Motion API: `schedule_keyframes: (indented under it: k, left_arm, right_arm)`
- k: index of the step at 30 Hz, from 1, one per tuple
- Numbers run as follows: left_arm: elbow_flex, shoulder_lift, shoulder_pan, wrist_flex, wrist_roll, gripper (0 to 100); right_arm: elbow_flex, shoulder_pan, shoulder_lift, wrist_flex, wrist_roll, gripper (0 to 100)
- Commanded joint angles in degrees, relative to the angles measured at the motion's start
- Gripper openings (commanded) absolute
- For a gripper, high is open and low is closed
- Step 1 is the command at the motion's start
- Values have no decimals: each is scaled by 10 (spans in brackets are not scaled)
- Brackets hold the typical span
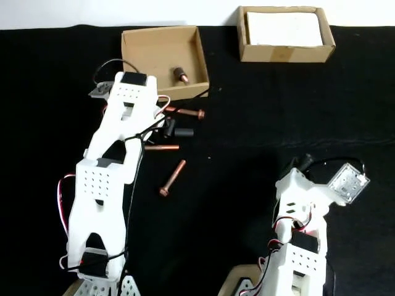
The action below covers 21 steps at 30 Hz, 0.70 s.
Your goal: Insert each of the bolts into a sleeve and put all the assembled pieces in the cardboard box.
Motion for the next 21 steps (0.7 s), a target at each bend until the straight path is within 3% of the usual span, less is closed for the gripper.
schedule_keyframes:
  k: [1,4,6,8,12,21]
  left_arm:
    - [-7,28,-3,-4,1,168]
    - [-7,43,-6,0,-5,167]
    - [-7,40,-7,0,-53,167]
    - [-7,37,-7,0,-132,147]
    - [-8,36,-4,0,-311,14]
    - [-8,36,12,0,-595,22]
  right_arm:
    - [76,-3,-11,-7,-3,9]
    - [76,-2,-11,-7,-3,9]
    - [76,-2,-11,-7,-3,9]
    - [76,-2,-11,-7,-3,9]
    - [76,-1,-11,-7,-3,9]
    - [76,-1,-11,-7,-3,9]
